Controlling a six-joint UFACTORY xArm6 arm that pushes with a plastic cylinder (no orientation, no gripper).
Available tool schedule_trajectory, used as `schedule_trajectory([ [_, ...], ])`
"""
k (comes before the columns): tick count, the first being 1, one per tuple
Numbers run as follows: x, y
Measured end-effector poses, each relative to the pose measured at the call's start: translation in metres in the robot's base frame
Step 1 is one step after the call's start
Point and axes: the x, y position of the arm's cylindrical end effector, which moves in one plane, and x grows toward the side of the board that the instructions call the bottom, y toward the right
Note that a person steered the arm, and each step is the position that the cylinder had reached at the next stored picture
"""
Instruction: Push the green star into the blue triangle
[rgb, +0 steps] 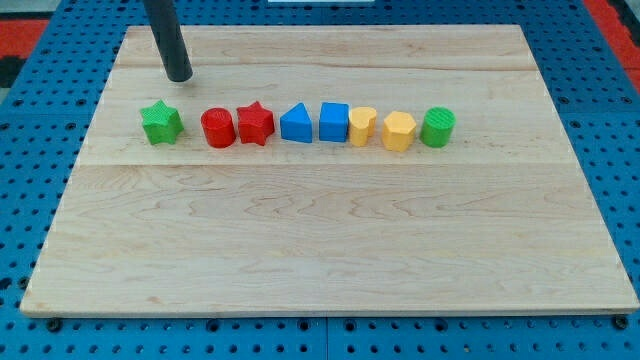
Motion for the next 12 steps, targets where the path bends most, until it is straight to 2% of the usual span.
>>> schedule_trajectory([
  [1, 0.019, -0.004],
  [2, 0.024, -0.036],
  [3, 0.072, -0.013],
  [4, 0.117, 0.06],
  [5, 0.123, 0.045],
  [6, 0.079, 0.025],
  [7, 0.075, -0.01],
  [8, 0.156, 0.001],
  [9, 0.179, 0.143],
  [10, 0.201, 0.123],
  [11, 0.253, 0.128],
  [12, 0.237, 0.196],
])
